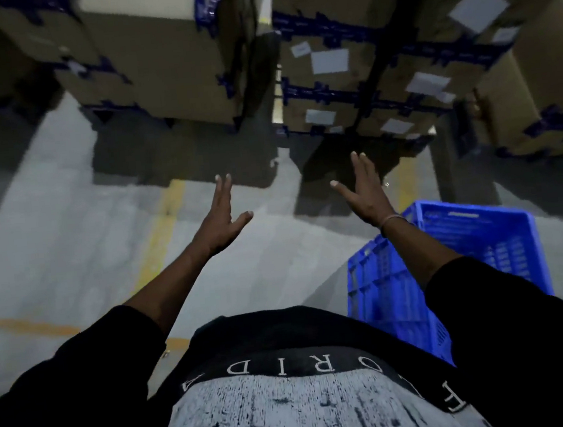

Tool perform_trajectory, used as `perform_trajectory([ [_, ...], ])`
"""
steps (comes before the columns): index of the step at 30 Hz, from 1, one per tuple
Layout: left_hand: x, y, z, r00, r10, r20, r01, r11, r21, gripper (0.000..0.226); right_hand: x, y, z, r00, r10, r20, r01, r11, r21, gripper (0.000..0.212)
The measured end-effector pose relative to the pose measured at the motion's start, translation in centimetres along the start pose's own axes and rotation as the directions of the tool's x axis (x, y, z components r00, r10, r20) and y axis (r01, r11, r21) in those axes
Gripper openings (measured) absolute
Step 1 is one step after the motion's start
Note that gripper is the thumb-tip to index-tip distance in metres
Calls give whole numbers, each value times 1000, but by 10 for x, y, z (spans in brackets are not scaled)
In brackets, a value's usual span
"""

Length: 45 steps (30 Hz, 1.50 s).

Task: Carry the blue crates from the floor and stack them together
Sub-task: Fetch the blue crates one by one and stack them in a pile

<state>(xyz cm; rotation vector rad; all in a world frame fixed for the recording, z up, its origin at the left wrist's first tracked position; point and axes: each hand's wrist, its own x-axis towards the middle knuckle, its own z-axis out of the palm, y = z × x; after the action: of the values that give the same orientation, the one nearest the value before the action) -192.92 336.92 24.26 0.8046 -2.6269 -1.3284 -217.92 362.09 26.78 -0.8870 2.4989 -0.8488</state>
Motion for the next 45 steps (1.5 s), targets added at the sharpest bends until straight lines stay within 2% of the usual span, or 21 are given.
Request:
perform_trajectory([
  [1,-6,-16,-15,999,-26,-32,26,1000,-5,94,12,-21,12,999,-18,35,18,1000,-2,87],
  [4,-14,-19,-18,1000,-27,-15,26,999,-43,93,11,-25,17,1000,-1,25,1,1000,1,88],
  [6,-22,-29,-33,998,-41,-37,39,997,-62,93,17,-36,30,998,-7,66,7,1000,7,88],
  [8,-37,-67,-77,988,-98,-123,87,992,-92,93,40,-90,68,988,-80,131,82,997,-7,90],
  [11,-54,-120,-133,967,-167,-194,143,981,-131,93,75,-159,119,979,-140,150,138,990,23,95],
  [21,-113,-248,-269,873,-323,-365,266,943,-198,93,136,-334,279,877,-352,326,335,936,110,84],
  [29,-130,-322,-342,726,-481,-491,336,871,-357,92,208,-449,377,760,-485,433,459,872,171,82],
  [34,-120,-379,-401,637,-552,-538,395,833,-388,92,273,-524,450,678,-535,505,515,835,192,84],
  [39,-103,-414,-473,509,-622,-595,435,783,-445,92,337,-620,513,596,-555,580,554,807,203,87],
  [45,-83,-450,-557,350,-668,-657,411,740,-533,91,393,-741,580,483,-598,640,636,742,212,92],
])
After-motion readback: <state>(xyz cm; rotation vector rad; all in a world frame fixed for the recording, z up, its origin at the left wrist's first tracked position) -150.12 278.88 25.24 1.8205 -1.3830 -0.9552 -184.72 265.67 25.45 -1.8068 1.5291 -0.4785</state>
